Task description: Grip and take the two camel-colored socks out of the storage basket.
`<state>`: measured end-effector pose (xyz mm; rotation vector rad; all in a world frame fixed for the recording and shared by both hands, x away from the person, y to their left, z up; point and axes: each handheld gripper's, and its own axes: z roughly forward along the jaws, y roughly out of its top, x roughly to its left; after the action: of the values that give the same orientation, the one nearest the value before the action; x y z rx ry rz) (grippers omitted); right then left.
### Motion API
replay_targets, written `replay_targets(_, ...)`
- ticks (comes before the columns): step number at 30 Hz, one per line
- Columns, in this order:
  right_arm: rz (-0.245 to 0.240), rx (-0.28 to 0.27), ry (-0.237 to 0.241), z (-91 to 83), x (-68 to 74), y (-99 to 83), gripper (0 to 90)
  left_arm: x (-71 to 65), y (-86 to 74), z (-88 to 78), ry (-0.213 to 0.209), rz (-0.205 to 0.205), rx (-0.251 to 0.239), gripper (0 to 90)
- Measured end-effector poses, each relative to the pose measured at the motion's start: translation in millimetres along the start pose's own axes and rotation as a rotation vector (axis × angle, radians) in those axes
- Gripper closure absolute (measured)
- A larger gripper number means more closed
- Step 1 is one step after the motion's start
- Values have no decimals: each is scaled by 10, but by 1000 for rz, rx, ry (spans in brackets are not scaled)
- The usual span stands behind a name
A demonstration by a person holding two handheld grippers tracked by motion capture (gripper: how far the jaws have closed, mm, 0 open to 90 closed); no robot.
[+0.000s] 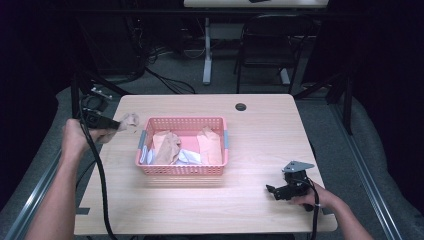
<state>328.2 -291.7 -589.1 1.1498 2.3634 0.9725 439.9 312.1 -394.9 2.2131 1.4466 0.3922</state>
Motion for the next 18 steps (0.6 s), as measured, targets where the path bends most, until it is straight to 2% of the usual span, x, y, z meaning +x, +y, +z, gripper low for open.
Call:
replay_targets(1, 0, 0, 0, 0, 0, 0, 0, 47, -23, 19, 1, -20, 0, 859)
replay_targets(3, -1, -1, -1, 0, 1, 0, 0, 104, -67, 72, 15, -26, 23, 859)
replay_targets(5, 0, -1, -1, 0, 1, 0, 0, 156, -149, 197, 7, -38, 52, 859)
replay_targets(6, 0, -1, -1, 0, 1, 0, 0, 156, -149, 197, 7, -38, 52, 860)
replay_targets(9, 0, 0, 0, 0, 0, 0, 0, 222, -257, 376, -12, -75, 84, 859)
replay_targets(10, 0, 0, 0, 0, 0, 0, 0, 222, -257, 376, -12, -75, 84, 860)
replay_targets(11, 0, 0, 0, 0, 0, 0, 0, 241, -302, 453, -28, -91, 99, 859)
replay_targets(14, 1, 0, 0, 1, 0, 0, 0, 248, -337, 517, -29, -96, 103, 859)
replay_targets(16, 1, 0, 0, 1, 0, 0, 0, 257, -375, 603, -41, -105, 117, 859)
replay_targets(18, 1, 0, 0, 1, 0, 0, 0, 251, -410, 681, -36, -106, 128, 859)
